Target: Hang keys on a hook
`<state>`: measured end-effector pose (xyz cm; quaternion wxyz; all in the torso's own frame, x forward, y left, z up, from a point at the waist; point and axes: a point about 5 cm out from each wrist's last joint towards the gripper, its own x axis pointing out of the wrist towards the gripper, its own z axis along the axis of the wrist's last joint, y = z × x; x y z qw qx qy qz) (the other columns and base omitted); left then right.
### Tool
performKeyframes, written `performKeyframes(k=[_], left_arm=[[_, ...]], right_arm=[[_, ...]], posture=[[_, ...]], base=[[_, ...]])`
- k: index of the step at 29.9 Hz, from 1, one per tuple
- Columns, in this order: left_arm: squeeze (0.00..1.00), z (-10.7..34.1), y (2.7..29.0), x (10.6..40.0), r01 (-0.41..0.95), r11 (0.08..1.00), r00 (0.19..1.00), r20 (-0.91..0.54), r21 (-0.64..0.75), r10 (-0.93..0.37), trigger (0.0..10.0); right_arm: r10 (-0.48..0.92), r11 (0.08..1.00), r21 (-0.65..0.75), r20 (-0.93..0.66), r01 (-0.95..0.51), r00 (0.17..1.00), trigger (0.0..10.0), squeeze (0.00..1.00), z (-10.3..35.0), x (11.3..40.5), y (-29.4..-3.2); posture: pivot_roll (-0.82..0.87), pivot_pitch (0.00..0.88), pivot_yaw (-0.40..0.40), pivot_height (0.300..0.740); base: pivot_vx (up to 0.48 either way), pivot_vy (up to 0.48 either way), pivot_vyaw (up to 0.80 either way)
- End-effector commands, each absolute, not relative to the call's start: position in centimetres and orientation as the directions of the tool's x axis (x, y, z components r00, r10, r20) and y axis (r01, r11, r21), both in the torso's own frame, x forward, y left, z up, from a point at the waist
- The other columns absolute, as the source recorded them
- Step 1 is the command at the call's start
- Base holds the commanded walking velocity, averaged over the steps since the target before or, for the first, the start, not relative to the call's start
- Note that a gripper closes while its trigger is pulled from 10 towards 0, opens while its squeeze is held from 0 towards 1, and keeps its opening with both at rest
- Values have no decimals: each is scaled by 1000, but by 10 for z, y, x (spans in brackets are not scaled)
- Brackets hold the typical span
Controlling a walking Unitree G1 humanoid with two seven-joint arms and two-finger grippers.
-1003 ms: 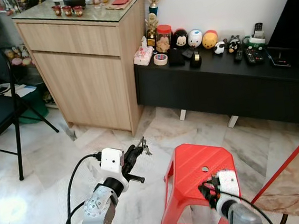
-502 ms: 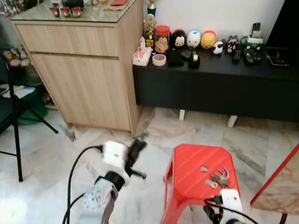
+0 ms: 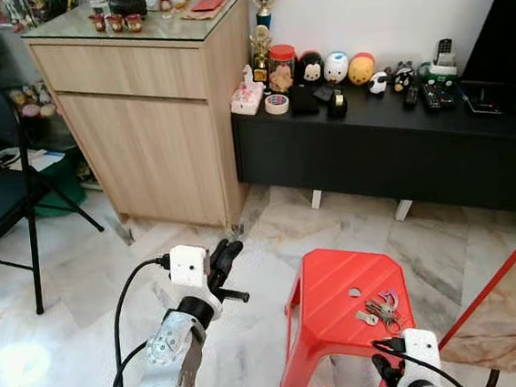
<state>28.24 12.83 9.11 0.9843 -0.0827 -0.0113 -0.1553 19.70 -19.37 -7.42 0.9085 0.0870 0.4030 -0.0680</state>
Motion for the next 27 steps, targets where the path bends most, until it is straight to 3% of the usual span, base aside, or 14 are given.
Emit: performKeyframes(k=[1, 15, 22, 27], left_arm=[[0, 89, 130, 281, 269, 944, 963, 42, -189, -266, 10000], [0, 84, 142, 281, 213, 959, 977, 24, -187, -213, 10000], [0, 86, 138, 284, 225, 959, 974, 34, -172, -222, 10000], [0, 88, 138, 286, 228, 960, 974, 41, -165, -224, 10000]], right_arm=[[-84, 969, 88, -763, 233, 641, 10000, 0, -77, 191, -200], [-96, 962, 86, -781, 258, 617, 10000, 0, -79, 188, -204], [-131, 938, 63, -847, 342, 515, 10000, 0, -89, 167, -211], [-133, 938, 56, -854, 342, 504, 10000, 0, -91, 160, -213]], posture=[[4, 0, -72, 740], [5, 0, -68, 740], [5, 0, -63, 740], [7, 0, -63, 740]], base=[[0, 0, 0], [0, 0, 0], [0, 0, 0], [0, 0, 0]])
